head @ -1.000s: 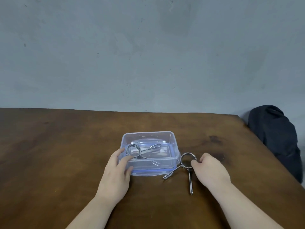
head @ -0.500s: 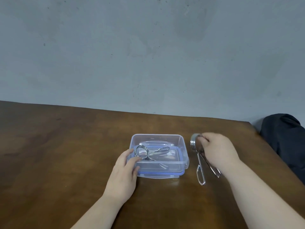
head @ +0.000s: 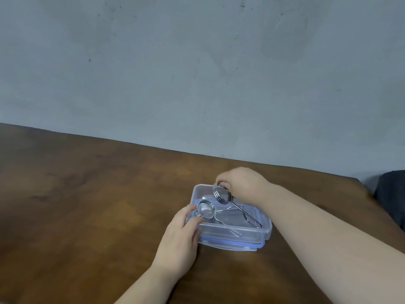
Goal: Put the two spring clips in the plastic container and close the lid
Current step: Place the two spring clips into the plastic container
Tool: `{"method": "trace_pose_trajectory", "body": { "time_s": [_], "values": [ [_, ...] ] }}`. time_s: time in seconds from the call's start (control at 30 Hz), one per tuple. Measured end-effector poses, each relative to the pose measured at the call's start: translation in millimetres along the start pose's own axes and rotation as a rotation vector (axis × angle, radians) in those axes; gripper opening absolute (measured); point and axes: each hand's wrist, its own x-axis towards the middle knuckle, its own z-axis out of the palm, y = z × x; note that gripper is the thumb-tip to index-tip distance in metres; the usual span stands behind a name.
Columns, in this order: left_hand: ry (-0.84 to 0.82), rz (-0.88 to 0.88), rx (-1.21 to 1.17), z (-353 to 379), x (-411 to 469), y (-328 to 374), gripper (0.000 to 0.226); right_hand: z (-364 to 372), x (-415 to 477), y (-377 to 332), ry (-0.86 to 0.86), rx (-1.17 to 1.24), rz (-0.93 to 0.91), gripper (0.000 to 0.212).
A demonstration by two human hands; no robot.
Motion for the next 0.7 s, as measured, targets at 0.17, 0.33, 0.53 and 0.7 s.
{"method": "trace_pose_trajectory", "body": {
  "time_s": [0.17, 0.33, 0.53, 0.7],
  "values": [
    [0.006, 0.008, -0.009, 1, 1, 0, 0.043, 21, 5, 4, -0.132, -0.023, 0.016, 0.026],
    [0.007, 0.009, -0.006, 2, 1, 0, 0.041, 35, 5, 5, -0.232, -0.032, -0.008, 0.029],
    [0.016, 0.002, -0.008, 1, 2, 1, 0.04, 45, 3, 6, -0.225, -0.122, -0.04, 0.02],
    [0.011, -0.011, -0.005, 1, 1, 2, 0.036, 44, -6, 9, -0.148, -0.063, 0.002, 0.022]
  ]
}}
